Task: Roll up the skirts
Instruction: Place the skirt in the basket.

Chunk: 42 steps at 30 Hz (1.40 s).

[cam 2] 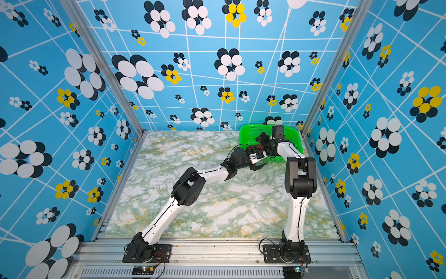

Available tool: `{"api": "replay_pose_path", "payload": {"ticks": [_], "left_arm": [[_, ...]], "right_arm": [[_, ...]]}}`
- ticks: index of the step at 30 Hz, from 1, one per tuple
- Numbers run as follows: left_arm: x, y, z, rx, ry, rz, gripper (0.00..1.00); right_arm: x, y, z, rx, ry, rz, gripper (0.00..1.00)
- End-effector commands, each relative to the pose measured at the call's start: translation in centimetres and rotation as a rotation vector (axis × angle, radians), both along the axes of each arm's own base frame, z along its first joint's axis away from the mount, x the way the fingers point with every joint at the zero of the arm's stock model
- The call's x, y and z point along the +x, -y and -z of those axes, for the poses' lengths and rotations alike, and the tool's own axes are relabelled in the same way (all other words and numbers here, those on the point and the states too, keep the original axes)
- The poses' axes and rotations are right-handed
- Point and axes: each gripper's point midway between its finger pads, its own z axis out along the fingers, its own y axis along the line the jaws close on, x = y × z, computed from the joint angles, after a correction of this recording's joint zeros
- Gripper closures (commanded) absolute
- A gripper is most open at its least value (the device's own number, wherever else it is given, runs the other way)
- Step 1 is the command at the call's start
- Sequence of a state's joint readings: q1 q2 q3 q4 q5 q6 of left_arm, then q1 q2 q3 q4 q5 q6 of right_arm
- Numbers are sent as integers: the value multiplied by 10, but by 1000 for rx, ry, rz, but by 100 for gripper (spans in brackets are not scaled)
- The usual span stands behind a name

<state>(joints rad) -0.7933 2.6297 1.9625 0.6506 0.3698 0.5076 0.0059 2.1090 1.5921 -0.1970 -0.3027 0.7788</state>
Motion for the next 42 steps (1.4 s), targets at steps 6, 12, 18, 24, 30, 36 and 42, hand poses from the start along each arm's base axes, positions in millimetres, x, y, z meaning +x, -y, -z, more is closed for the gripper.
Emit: {"api": "replay_pose_path", "payload": {"ticks": [6, 12, 18, 24, 30, 36, 42], "left_arm": [[-17, -34, -53, -96, 55, -54, 36], [-20, -34, -51, -40, 65, -53, 32], [-32, -14, -48, 18, 102, -16, 21], [-33, -6, -55, 16, 116, -19, 39], [-34, 0, -58, 23, 122, -12, 56], [-33, 3, -40, 58, 102, -5, 52], [-22, 4, -24, 86, 99, -53, 53]], "right_arm": [[-32, -3, -20, 22, 9, -3, 1], [-42, -5, -33, 50, 44, 9, 1], [-48, -8, -42, 100, 94, 25, 1], [-52, -10, -47, 111, 109, 20, 1], [-56, -15, -66, 113, 149, 7, 1], [-60, -21, -75, 135, 166, -4, 1], [-64, -24, -74, 145, 159, -13, 1]]}}
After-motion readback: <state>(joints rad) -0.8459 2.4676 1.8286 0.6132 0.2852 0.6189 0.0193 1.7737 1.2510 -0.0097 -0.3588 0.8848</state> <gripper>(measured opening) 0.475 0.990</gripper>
